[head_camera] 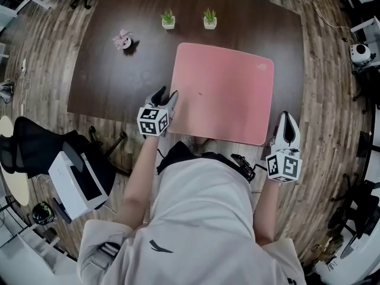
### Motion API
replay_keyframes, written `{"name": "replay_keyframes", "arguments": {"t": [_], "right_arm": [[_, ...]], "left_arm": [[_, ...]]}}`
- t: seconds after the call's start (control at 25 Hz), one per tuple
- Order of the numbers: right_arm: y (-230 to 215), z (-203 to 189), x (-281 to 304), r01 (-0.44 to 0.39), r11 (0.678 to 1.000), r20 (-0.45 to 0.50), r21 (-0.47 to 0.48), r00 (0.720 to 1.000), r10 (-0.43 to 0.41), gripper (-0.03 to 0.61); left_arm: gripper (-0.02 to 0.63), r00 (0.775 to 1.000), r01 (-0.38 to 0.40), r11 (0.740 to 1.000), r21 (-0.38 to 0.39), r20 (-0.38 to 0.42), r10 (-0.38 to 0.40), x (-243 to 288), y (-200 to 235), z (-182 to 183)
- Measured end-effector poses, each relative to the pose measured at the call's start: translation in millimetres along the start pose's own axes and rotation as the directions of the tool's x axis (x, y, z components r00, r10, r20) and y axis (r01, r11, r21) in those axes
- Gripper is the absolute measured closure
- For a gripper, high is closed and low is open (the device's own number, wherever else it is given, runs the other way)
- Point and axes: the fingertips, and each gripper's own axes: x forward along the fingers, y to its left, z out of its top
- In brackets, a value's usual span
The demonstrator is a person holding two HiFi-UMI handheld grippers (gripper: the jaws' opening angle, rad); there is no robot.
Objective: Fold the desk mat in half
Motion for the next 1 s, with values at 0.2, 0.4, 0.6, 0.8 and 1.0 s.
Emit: {"name": "replay_keyframes", "arguments": {"t": [0.2, 0.4, 0.6, 0.8, 1.0], "right_arm": [[-3, -1, 0, 0.010, 1.000, -0.013, -0.006, 1.000, -0.011, 0.580], [-6, -1, -2, 0.023, 1.000, -0.019, -0.003, 1.000, -0.023, 0.578], [-6, -4, -3, 0.026, 1.000, -0.030, -0.002, 0.999, -0.026, 0.578], [-5, -9, -1, 0.025, 1.000, -0.038, 0.005, 0.999, -0.025, 0.578], [2, -11, 3, 0.012, 1.000, -0.038, 0.014, 0.999, -0.011, 0.578]], "left_arm": [[0.342, 0.993, -0.015, 1.000, 0.007, -0.119, 0.015, 18, 6, -23], [0.339, 0.975, -0.036, 0.996, 0.084, -0.214, 0.053, 26, 3, -35], [0.331, 0.964, -0.061, 0.987, 0.147, -0.246, 0.096, 30, 1, -41], [0.331, 0.955, -0.062, 0.994, 0.095, -0.285, 0.087, 32, 3, -42], [0.333, 0.938, -0.067, 0.994, 0.084, -0.334, 0.092, 33, 3, -43]]}}
